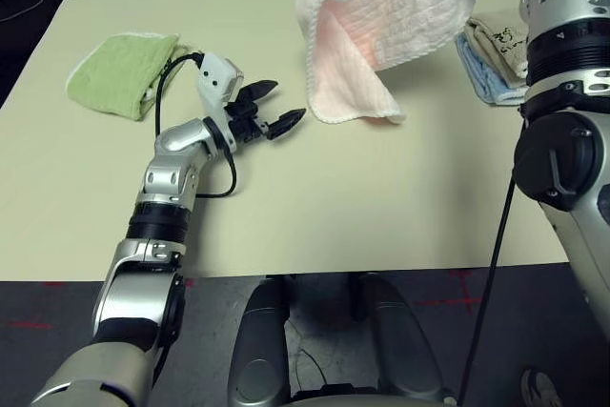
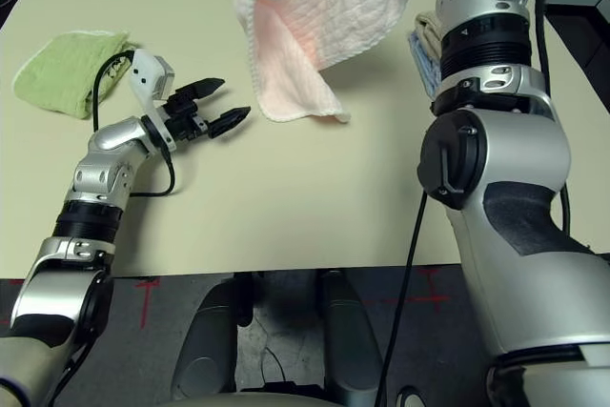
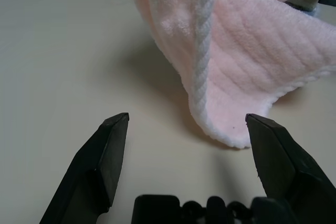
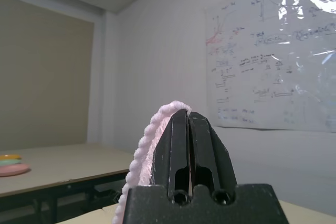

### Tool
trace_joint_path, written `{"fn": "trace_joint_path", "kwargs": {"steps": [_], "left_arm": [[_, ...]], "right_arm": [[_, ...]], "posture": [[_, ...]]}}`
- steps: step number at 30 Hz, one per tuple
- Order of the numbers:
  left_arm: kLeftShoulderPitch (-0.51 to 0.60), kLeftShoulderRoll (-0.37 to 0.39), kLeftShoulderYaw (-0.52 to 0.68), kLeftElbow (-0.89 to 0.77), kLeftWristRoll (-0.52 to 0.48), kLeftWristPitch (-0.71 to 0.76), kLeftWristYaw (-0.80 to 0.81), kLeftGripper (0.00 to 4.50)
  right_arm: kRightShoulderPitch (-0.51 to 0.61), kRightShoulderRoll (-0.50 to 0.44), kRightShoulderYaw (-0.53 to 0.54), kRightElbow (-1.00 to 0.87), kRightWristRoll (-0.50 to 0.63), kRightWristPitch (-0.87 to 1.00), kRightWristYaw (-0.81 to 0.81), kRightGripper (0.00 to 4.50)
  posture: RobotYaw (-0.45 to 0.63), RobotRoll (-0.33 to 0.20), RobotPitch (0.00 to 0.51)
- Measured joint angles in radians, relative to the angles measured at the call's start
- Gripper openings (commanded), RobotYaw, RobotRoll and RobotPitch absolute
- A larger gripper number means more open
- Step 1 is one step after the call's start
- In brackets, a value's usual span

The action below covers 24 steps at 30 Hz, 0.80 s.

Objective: Fold the towel and set it aside.

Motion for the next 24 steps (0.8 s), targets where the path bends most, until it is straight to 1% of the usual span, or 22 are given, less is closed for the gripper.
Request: {"fn": "trace_joint_path", "kwargs": {"steps": [2, 5, 9, 12, 16, 19, 24], "left_arm": [[0.000, -0.013, -0.013, 0.000, -0.002, 0.021, -0.022, 4.50], [0.008, -0.013, -0.031, -0.017, -0.009, 0.089, -0.063, 4.50], [0.039, -0.011, -0.041, -0.100, -0.049, 0.251, -0.117, 4.50], [0.049, -0.017, -0.039, -0.138, -0.069, 0.323, -0.121, 4.50], [0.047, -0.039, -0.037, -0.150, -0.080, 0.354, -0.110, 4.50], [0.023, -0.064, -0.035, -0.120, -0.080, 0.354, -0.087, 4.50], [0.000, -0.075, -0.030, -0.080, -0.078, 0.343, -0.075, 4.50]], "right_arm": [[0.000, 0.000, 0.000, 0.003, 0.000, 0.000, -0.003, 0.02], [0.000, 0.003, 0.001, 0.006, -0.003, 0.000, -0.008, 0.02], [0.000, 0.008, 0.003, 0.006, -0.003, 0.000, -0.013, 0.02], [0.000, 0.011, 0.004, 0.006, -0.002, 0.000, -0.013, 0.02], [-0.001, 0.022, 0.006, 0.005, -0.002, 0.000, -0.013, 0.02], [-0.001, 0.023, 0.006, -0.004, -0.001, 0.001, -0.014, 0.02], [-0.001, 0.026, 0.007, -0.015, 0.000, 0.007, -0.014, 0.02]], "posture": [[-0.05, 0.000, 0.258], [-0.05, 0.000, 0.260], [-0.05, 0.000, 0.270], [-0.05, 0.000, 0.269], [-0.06, 0.000, 0.269], [-0.06, 0.000, 0.270], [-0.07, 0.000, 0.273]]}}
